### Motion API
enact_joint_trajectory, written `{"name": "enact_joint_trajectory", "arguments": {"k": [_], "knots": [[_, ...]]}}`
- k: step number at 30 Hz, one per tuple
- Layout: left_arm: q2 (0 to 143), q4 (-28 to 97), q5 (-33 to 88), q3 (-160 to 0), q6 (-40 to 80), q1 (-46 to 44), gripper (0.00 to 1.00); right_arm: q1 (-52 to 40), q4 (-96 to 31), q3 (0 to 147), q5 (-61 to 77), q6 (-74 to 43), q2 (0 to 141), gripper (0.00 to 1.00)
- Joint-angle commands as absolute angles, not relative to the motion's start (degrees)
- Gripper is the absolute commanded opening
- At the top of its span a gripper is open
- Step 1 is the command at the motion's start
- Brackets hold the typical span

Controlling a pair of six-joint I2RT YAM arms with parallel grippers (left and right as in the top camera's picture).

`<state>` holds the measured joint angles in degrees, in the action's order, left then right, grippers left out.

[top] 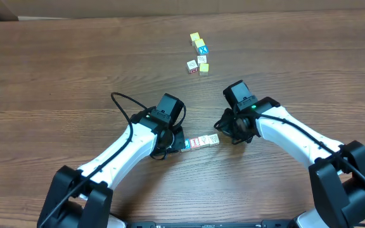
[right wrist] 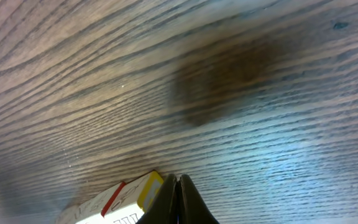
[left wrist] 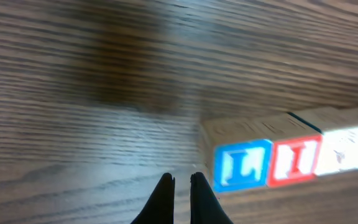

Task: Flip 4 blocks

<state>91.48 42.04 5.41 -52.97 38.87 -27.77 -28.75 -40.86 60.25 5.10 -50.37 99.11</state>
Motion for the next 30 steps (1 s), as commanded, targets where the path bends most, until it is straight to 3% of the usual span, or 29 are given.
{"name": "enact_joint_trajectory", "arguments": {"k": [1,30], "knots": [[93.0,41.9,2.4,-52.4,40.3,-27.9,0.04,-29.8,-40.5,59.9,-0.9,-52.8,99.1,0.04],[95.9,38.9,4.7,-52.4,40.3,-27.9,0.04,-34.2,-33.1,55.4,1.6,-55.6,99.2,0.04]]}}
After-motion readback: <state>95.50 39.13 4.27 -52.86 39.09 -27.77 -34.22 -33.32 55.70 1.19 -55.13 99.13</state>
